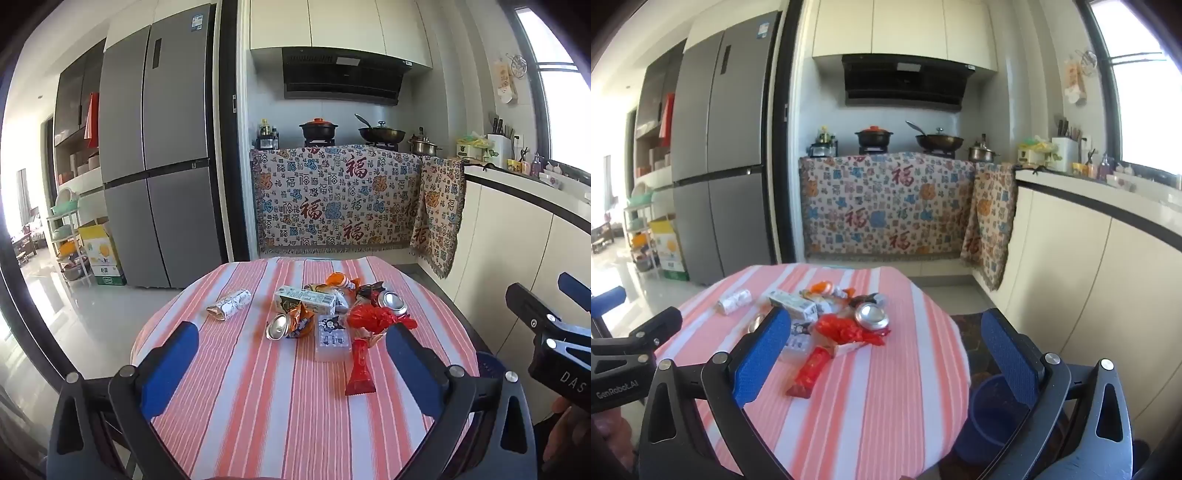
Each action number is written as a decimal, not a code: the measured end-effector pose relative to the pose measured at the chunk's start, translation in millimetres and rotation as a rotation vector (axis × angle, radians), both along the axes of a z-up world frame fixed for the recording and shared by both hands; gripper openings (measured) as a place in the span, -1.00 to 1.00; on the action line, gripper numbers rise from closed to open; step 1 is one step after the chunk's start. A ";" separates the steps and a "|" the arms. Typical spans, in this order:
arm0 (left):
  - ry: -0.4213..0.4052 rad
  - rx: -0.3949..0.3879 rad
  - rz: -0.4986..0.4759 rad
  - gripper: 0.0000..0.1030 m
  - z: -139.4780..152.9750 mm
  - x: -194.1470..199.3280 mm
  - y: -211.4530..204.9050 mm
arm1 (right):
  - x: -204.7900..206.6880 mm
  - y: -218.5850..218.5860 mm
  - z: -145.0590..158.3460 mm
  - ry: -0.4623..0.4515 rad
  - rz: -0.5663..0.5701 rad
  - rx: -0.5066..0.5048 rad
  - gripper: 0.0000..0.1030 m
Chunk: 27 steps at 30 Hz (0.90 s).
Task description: Collect trash
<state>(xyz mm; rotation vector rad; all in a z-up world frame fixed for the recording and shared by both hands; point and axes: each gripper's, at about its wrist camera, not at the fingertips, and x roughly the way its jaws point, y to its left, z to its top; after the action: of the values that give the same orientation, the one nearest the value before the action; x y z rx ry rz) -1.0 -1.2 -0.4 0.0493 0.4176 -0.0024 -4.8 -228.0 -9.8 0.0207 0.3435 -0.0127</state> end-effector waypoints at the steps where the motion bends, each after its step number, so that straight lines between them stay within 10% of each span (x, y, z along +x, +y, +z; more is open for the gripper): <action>1: -0.001 0.005 0.001 1.00 -0.3 -1.1 -0.8 | -0.1 0.0 0.5 -0.003 0.002 -0.002 0.99; 27: 0.029 -0.022 -0.004 1.00 5.1 -0.4 -6.8 | -9.2 -11.6 2.1 -0.043 -0.038 0.001 0.99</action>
<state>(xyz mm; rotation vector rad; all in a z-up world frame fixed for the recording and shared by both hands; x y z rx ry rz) -1.4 -8.1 4.7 0.0286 0.4461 -0.0114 -14.0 -239.7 -7.7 0.0284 0.3002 -0.0502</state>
